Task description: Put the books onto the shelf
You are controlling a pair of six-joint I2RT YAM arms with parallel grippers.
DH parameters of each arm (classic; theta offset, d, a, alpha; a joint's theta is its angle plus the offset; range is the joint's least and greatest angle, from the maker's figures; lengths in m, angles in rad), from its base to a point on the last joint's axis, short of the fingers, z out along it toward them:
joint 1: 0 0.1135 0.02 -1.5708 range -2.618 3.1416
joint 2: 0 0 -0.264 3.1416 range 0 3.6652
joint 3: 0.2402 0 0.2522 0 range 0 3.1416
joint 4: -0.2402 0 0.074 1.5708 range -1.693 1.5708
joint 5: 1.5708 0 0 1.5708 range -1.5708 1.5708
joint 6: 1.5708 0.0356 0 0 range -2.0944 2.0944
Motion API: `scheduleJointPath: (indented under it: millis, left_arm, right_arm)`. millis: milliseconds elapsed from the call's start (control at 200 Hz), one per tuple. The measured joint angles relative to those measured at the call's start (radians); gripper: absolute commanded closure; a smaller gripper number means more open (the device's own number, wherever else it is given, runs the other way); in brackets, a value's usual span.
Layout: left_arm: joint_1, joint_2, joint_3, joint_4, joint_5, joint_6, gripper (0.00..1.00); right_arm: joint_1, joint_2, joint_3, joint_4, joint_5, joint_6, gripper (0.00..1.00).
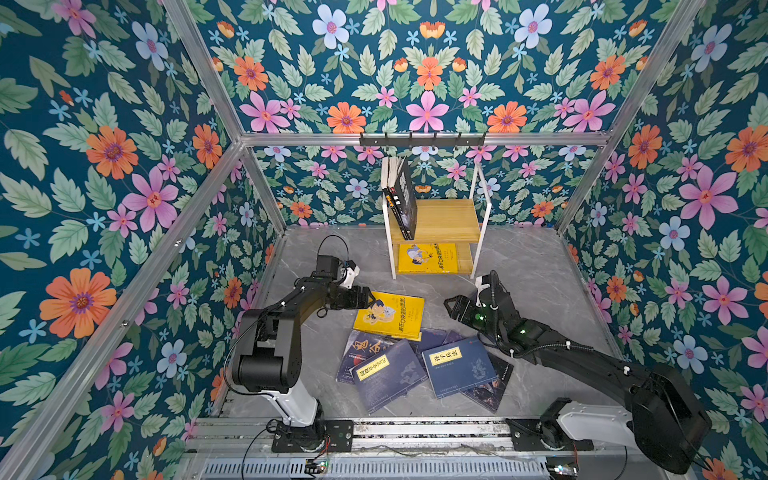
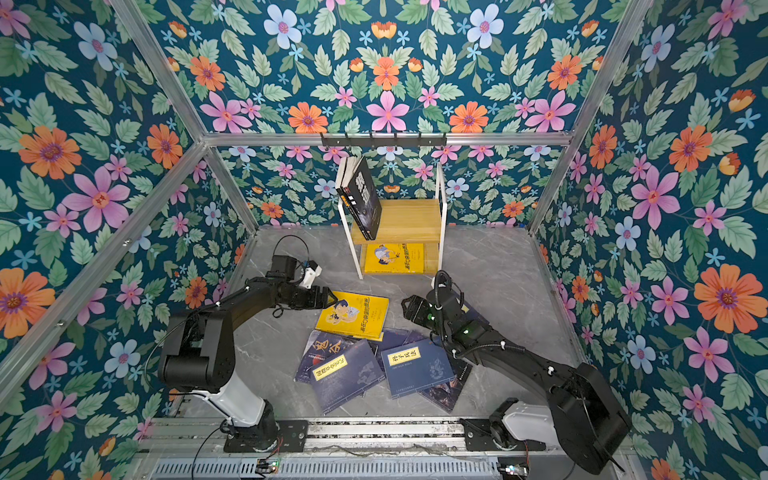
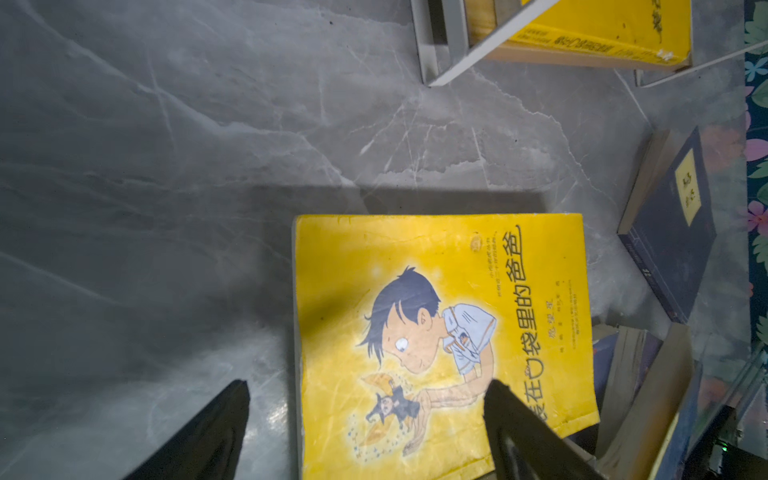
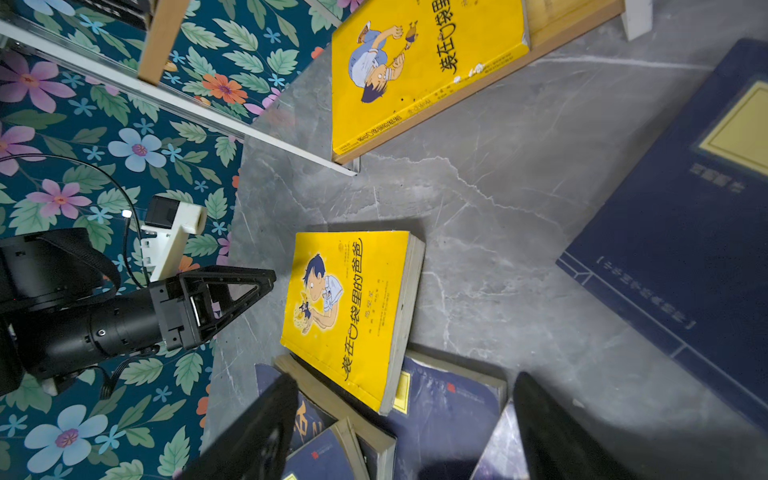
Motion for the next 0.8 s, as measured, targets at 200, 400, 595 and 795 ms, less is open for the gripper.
scheduleJointPath:
  millis: [200,400,595,795]
  left_arm:
    - [-0.016,0.034,0.008,0.005,-0.008,-0.019,0.15]
    - [-0.023,0.063,0.016,0.005,-0.028,-0.038,0.18]
    - [-0.042,0.082,0.013,0.011,-0.030,-0.046,0.23]
    - [-0.051,0.096,0.014,0.021,-0.025,-0.066,0.28]
  right_arm:
    - [0.017,0.053,-0.003,0.034,-0.004,0.035,0.22]
    - [0.035,0.123,0.011,0.072,-0.028,0.064,0.30]
    - [0.052,0.214,0.043,0.113,-0.056,0.090,0.31]
    - [0.060,0.299,0.062,0.167,-0.093,0.111,0.34]
